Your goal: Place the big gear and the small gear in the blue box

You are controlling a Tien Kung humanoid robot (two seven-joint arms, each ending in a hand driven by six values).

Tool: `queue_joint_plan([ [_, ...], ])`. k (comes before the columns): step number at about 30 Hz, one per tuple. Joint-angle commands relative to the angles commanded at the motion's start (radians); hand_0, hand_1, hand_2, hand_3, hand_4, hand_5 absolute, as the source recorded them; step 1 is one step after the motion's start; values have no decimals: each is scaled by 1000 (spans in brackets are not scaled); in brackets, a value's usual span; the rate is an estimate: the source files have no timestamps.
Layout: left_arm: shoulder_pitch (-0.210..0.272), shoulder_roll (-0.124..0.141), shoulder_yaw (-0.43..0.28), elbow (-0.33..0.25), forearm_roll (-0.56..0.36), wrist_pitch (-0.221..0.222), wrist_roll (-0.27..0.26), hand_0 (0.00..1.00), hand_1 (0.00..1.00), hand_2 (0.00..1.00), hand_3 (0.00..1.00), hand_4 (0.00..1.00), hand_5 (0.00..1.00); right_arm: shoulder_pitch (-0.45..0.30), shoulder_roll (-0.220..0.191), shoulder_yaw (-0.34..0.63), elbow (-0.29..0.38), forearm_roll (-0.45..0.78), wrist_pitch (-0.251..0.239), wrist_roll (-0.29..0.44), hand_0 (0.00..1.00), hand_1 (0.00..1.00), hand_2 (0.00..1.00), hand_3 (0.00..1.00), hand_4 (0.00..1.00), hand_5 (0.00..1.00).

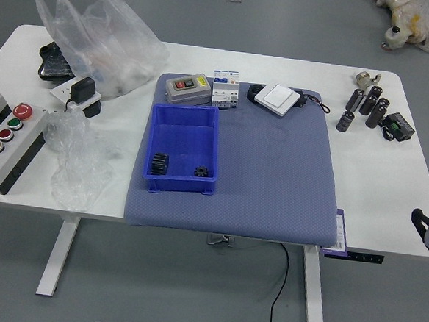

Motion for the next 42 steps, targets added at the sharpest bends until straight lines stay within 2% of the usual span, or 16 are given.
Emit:
queue_joint_plan([
  [9, 2, -10, -28, 0, 0, 1, 1, 619, 468, 504, 658, 692, 274, 8, -8, -16, -6, -4, 4, -9, 779, 739, 768, 714, 681, 375],
  [30, -11, -7, -30, 0, -2, 2, 5, 619, 473, 504, 658, 692, 274, 22, -13, -47, -22, 42, 37, -16, 784, 738, 770, 717, 706, 406],
  [42, 2, -26, -22, 0, -5, 4, 10, 620, 473, 505, 658, 692, 274, 37, -13, -118, -28, 106, 51, -6, 767, 724, 765, 716, 712, 424],
])
